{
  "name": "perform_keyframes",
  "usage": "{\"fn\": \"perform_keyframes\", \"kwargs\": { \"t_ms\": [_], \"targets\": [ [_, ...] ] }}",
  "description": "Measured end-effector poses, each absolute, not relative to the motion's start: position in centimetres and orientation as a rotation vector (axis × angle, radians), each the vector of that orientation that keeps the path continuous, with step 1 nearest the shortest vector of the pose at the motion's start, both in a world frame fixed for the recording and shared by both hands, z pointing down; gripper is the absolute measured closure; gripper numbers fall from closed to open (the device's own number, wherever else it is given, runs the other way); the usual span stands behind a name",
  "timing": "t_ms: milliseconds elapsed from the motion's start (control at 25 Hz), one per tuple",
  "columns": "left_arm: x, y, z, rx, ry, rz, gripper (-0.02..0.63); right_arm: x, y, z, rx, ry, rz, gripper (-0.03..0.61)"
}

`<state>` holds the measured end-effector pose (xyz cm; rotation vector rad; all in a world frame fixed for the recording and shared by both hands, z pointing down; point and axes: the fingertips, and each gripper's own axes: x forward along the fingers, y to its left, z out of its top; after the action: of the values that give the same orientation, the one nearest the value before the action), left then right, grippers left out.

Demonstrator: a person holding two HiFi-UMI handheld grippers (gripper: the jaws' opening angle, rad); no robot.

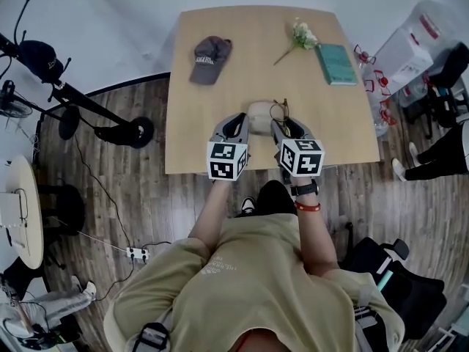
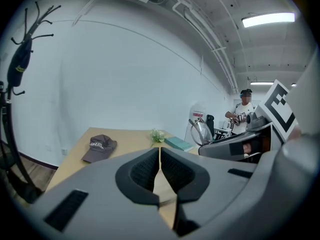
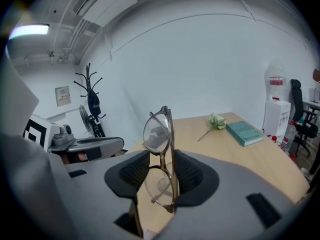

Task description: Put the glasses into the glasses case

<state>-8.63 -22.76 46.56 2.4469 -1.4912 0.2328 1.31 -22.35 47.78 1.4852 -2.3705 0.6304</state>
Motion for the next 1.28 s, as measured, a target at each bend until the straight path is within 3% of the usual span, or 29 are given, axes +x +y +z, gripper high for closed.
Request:
{"fn": "perform_keyframes", "kwargs": {
  "t_ms": [1280],
  "targets": [
    [-9.0, -30.2, 57.4, 2.280, -1.451, 0.340, 0.584, 0.5, -30.9, 60.4, 1.038, -2.269, 0.652, 0.407]
  ]
}}
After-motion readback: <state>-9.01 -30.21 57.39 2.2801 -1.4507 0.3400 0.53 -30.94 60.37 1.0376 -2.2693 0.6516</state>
